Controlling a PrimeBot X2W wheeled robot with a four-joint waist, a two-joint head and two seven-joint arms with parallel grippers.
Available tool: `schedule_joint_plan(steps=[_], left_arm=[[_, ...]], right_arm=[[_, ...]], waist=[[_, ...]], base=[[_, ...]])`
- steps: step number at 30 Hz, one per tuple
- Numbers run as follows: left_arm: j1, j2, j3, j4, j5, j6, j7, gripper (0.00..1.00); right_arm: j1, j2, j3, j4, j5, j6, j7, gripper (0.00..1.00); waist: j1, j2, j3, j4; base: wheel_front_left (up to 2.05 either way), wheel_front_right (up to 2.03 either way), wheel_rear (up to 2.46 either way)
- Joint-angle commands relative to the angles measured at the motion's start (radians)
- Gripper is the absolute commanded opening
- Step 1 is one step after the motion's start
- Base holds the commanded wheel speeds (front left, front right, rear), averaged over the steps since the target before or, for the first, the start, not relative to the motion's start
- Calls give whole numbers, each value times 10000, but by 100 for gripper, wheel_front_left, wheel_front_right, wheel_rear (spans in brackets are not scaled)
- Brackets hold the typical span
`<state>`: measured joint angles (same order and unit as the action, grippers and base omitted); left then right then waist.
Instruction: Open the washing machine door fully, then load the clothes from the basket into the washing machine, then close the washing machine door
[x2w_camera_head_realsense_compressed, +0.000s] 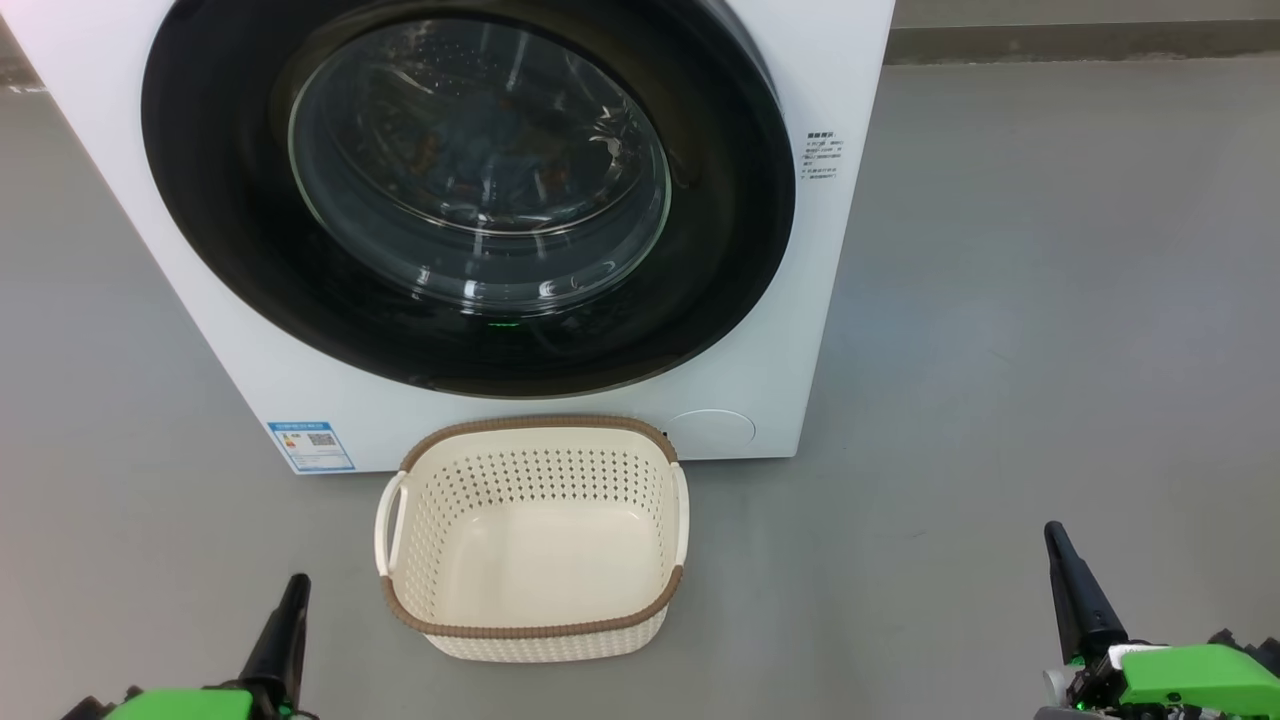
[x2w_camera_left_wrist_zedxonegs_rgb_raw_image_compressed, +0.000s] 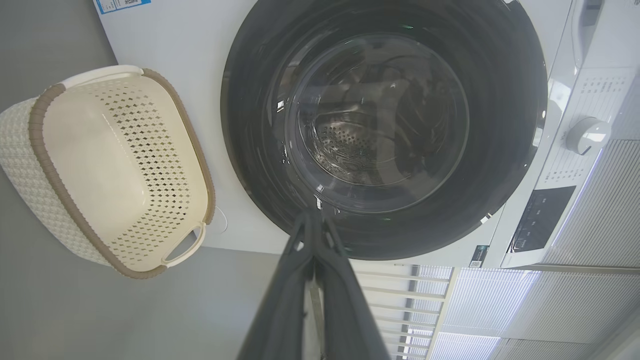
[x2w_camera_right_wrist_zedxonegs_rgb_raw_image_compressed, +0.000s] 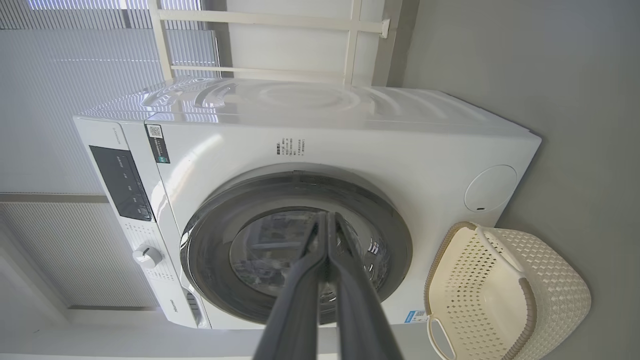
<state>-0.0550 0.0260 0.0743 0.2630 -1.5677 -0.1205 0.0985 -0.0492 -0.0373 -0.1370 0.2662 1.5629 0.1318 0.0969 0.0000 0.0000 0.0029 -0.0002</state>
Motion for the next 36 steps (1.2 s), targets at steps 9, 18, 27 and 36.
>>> schedule_joint_plan(steps=[9,18,27,36], left_arm=[[-531,250,395,-175,-409,-102,148,0],[-531,249,397,-176,-408,-102,149,0],[-531,248,398,-176,-406,-102,150,0],[-531,247,399,-176,-405,-102,151,0]], right_arm=[[-587,-129,230,-215,456,-11,165,0],[-587,-129,230,-215,456,-11,164,0],[-587,-129,231,-215,457,-11,164,0],[-587,-129,231,-215,457,-11,164,0]], waist=[[0,0,1,2],[0,0,1,2],[0,0,1,2],[0,0,1,2]], base=[[0,0,0],[0,0,0],[0,0,0],[0,0,0]])
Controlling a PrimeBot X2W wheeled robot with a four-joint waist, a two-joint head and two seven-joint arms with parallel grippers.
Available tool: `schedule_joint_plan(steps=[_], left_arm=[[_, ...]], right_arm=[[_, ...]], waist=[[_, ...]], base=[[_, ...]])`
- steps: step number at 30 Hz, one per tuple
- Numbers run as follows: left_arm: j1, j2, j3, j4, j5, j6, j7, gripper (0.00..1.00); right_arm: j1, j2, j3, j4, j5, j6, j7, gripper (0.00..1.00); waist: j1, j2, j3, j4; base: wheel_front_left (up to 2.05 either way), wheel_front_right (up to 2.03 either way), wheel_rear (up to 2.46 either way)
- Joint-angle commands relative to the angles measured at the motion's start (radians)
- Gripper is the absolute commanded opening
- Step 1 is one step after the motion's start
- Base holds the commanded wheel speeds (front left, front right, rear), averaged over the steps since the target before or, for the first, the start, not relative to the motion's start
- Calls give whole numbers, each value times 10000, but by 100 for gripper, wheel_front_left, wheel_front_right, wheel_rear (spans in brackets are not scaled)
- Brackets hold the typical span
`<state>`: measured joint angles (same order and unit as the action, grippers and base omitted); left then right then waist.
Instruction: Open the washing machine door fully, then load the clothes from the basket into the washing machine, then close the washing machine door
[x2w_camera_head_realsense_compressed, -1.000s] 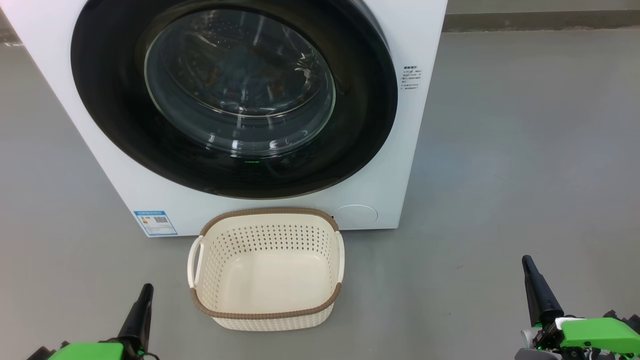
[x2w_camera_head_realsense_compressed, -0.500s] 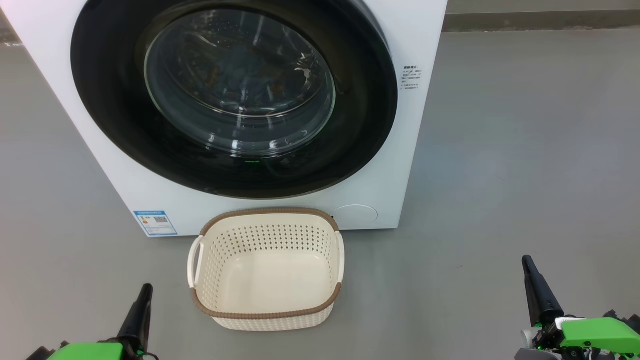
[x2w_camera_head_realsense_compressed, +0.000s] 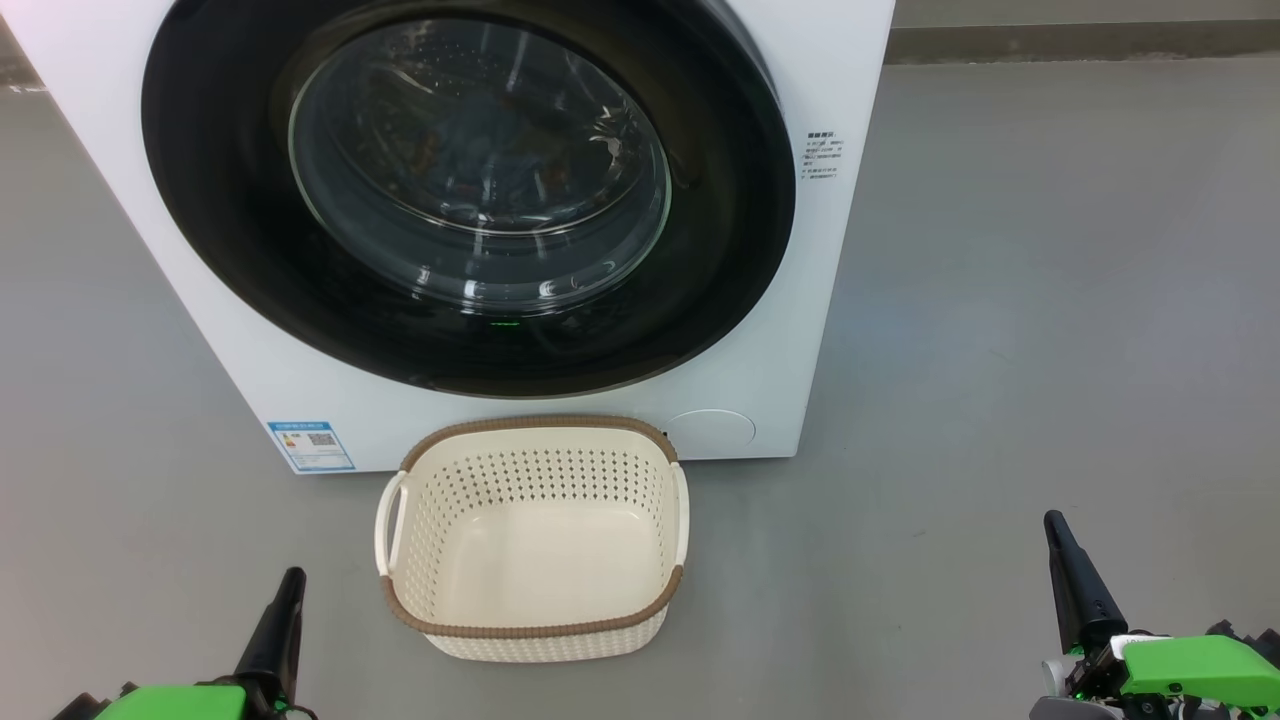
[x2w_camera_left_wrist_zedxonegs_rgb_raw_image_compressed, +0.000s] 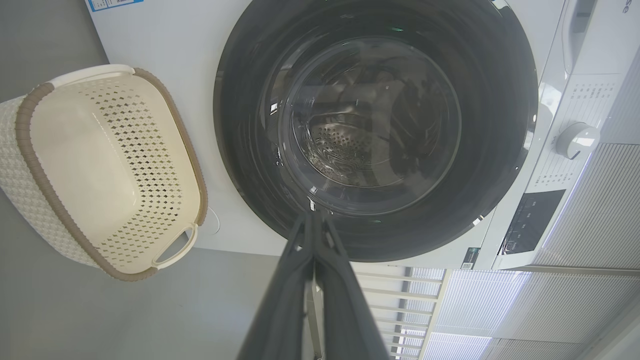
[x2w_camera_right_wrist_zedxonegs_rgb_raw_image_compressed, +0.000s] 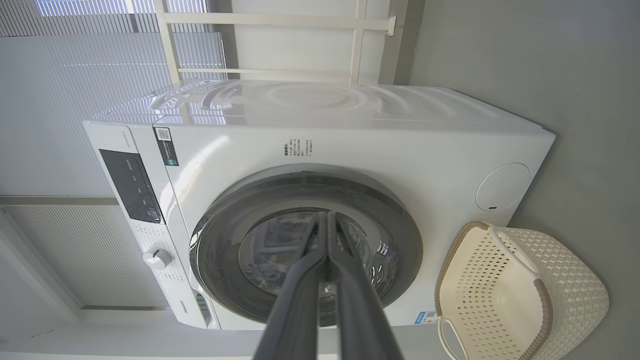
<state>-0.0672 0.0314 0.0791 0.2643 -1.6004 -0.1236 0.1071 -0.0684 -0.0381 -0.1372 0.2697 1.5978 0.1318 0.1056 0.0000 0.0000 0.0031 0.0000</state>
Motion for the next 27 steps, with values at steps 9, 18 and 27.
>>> schedule_joint_plan(steps=[9,18,27], left_arm=[[-410,193,352,-190,-77,-71,65,0],[-410,192,353,-190,-76,-71,66,0],[-410,192,354,-190,-75,-71,67,0]], right_arm=[[-395,-122,233,-249,108,-11,77,0],[-395,-122,234,-249,108,-11,77,0],[-395,-122,234,-249,109,-11,77,0]], waist=[[0,0,0,0],[0,0,0,0],[0,0,0,0]], base=[[0,0,0],[0,0,0],[0,0,0]])
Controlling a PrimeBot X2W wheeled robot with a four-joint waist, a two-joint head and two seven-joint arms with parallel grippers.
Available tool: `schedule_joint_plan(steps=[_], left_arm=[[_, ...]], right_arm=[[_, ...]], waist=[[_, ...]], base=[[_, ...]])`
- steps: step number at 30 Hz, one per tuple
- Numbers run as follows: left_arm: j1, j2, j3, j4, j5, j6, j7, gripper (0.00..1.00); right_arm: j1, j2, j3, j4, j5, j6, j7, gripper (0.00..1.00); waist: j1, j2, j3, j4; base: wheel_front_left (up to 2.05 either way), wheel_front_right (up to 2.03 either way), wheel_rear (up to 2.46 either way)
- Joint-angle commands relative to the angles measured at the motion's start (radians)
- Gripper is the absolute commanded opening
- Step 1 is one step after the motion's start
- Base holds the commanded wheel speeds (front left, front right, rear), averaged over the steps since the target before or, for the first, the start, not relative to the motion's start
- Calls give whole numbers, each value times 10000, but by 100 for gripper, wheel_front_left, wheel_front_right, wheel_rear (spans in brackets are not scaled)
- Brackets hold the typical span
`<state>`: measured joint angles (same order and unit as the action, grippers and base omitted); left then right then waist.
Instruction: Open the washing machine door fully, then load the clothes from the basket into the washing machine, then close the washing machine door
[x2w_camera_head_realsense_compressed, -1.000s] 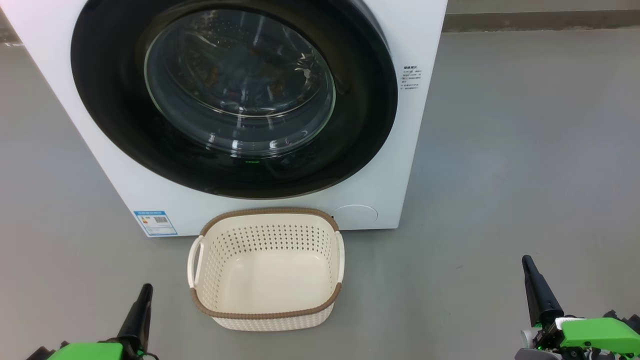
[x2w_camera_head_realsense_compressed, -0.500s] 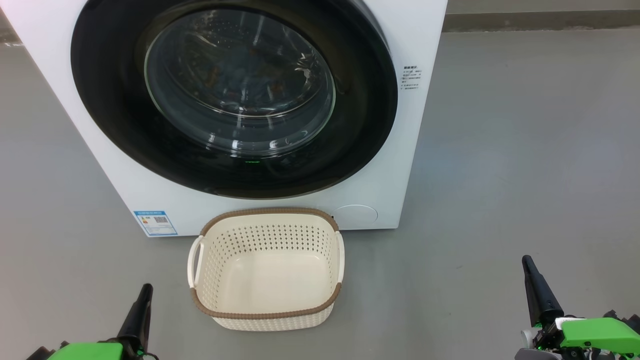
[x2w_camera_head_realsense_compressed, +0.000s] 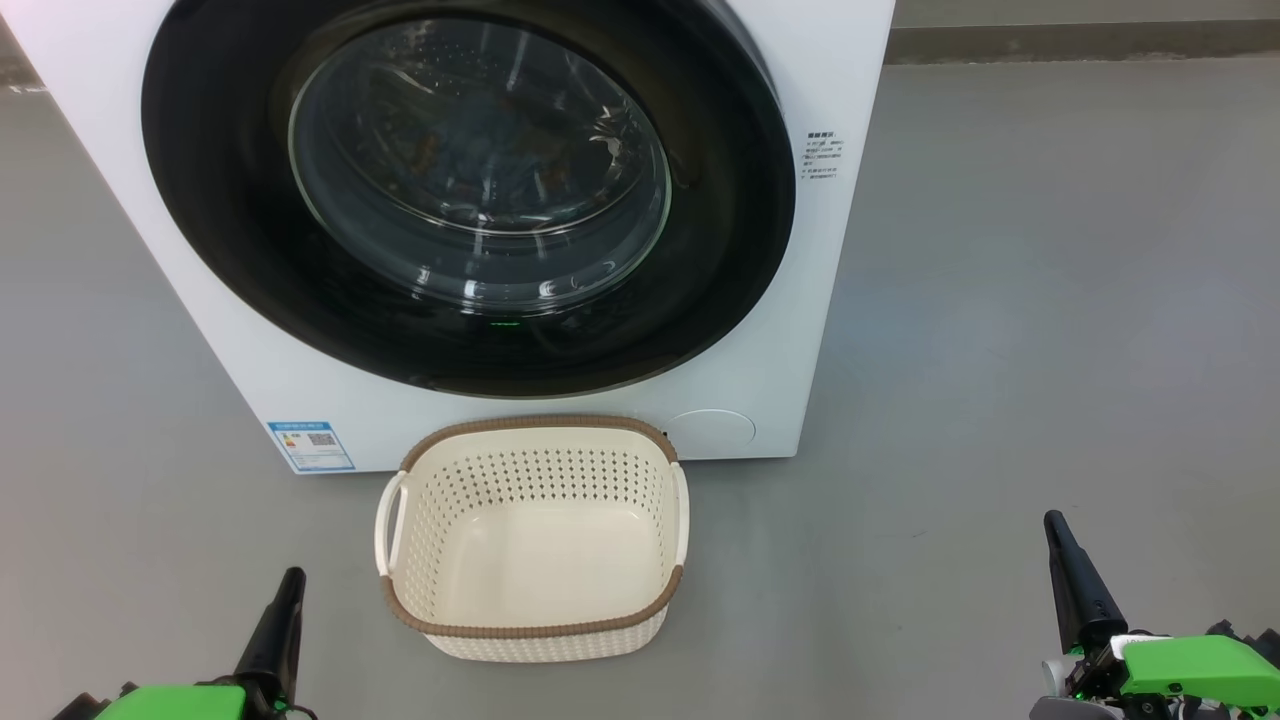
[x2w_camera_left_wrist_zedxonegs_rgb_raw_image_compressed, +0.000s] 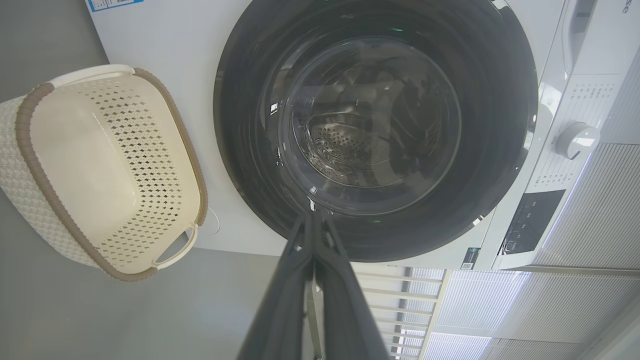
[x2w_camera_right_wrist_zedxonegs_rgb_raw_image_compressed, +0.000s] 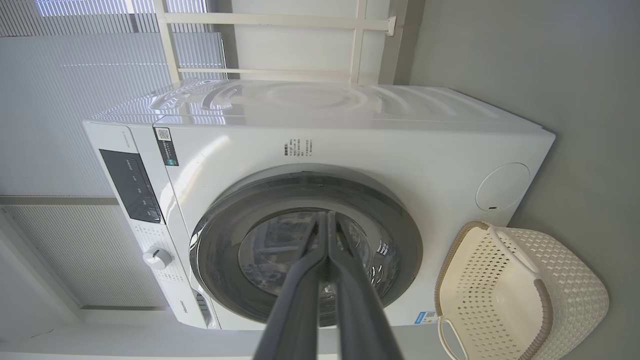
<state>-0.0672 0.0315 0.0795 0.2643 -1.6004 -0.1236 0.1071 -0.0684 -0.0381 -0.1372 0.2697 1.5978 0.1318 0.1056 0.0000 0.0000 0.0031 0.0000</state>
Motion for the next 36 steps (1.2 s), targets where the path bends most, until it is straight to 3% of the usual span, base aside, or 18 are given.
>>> schedule_joint_plan(steps=[1,36], left_arm=[[-410,190,350,-191,-75,-71,67,0],[-410,188,353,-191,-73,-71,69,0]], right_arm=[[-395,-122,234,-249,109,-11,77,0],[-395,-122,235,-249,109,-11,76,0]], waist=[[0,0,0,0],[0,0,0,0]], base=[[0,0,0],[0,0,0]])
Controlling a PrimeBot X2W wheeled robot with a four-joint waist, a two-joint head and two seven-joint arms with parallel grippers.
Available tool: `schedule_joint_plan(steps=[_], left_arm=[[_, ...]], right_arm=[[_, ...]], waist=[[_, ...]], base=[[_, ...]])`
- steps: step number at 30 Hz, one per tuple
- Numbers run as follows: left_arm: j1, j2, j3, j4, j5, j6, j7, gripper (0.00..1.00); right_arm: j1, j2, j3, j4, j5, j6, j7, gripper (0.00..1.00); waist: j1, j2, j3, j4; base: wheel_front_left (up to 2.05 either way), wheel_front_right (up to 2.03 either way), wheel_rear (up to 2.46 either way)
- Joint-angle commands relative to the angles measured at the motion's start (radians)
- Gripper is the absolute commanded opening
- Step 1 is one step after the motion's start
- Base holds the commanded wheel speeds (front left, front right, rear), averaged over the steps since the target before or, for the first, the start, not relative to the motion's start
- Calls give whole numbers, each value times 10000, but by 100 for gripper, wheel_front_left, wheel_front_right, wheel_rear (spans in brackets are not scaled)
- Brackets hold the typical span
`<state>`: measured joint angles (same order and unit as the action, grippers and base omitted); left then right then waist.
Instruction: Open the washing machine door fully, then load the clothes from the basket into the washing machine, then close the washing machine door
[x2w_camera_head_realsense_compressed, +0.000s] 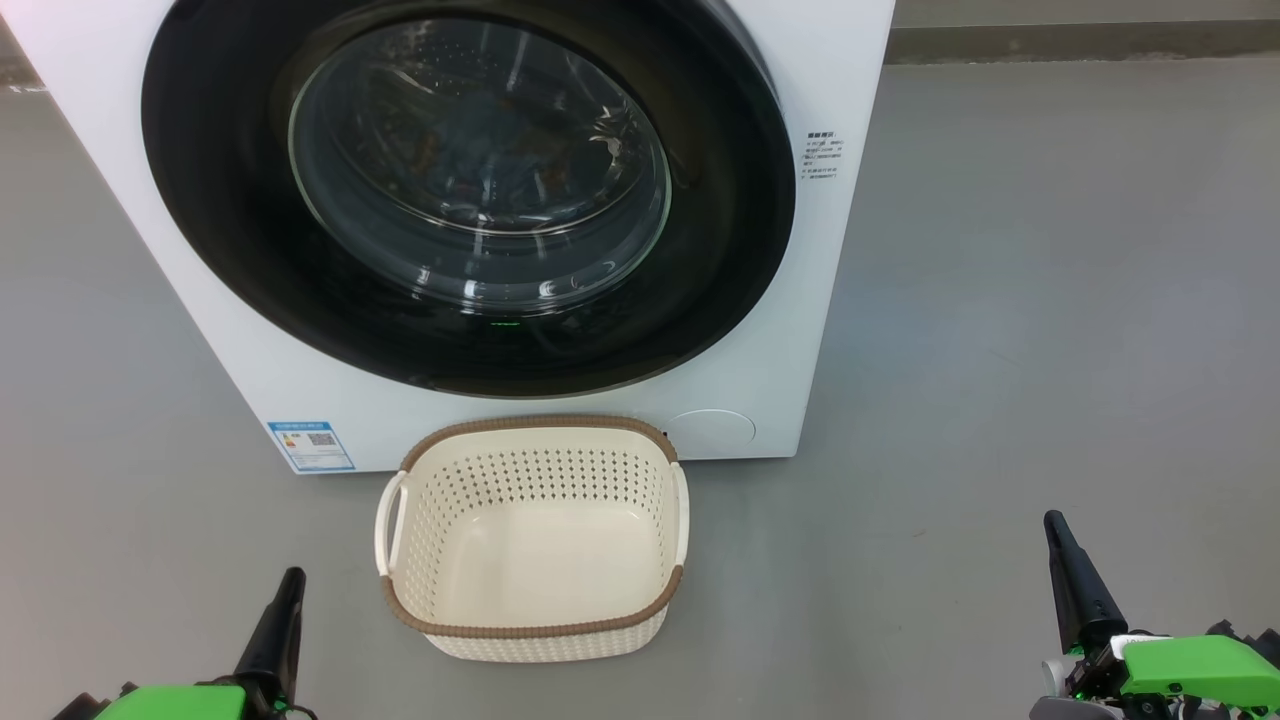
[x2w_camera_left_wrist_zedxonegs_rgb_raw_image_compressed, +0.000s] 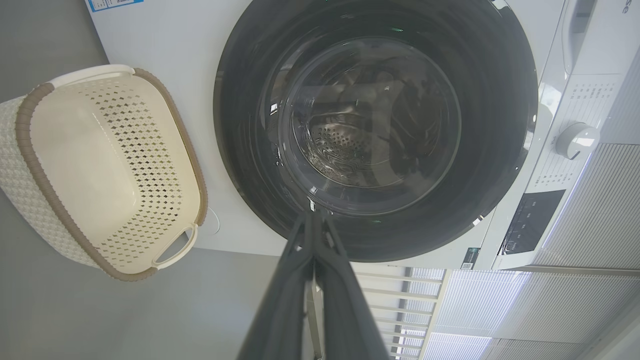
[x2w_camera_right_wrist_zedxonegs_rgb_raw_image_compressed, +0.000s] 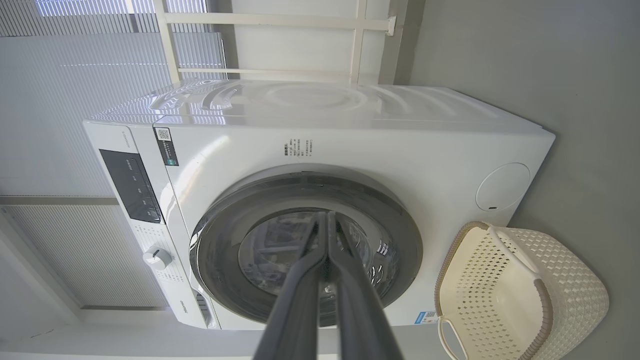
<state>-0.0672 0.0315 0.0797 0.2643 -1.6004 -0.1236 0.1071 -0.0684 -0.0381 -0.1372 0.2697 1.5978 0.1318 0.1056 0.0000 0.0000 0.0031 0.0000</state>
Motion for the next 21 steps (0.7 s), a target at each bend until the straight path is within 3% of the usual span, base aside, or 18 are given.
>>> schedule_joint_plan(steps=[1,21], left_arm=[[-410,188,351,-191,-73,-71,69,0],[-410,188,351,-192,-73,-71,69,0]], right_arm=[[-395,-122,235,-249,109,-11,76,0],[-395,-121,235,-249,110,-11,76,0]], waist=[[0,0,0,0],[0,0,0,0]], base=[[0,0,0],[0,0,0]])
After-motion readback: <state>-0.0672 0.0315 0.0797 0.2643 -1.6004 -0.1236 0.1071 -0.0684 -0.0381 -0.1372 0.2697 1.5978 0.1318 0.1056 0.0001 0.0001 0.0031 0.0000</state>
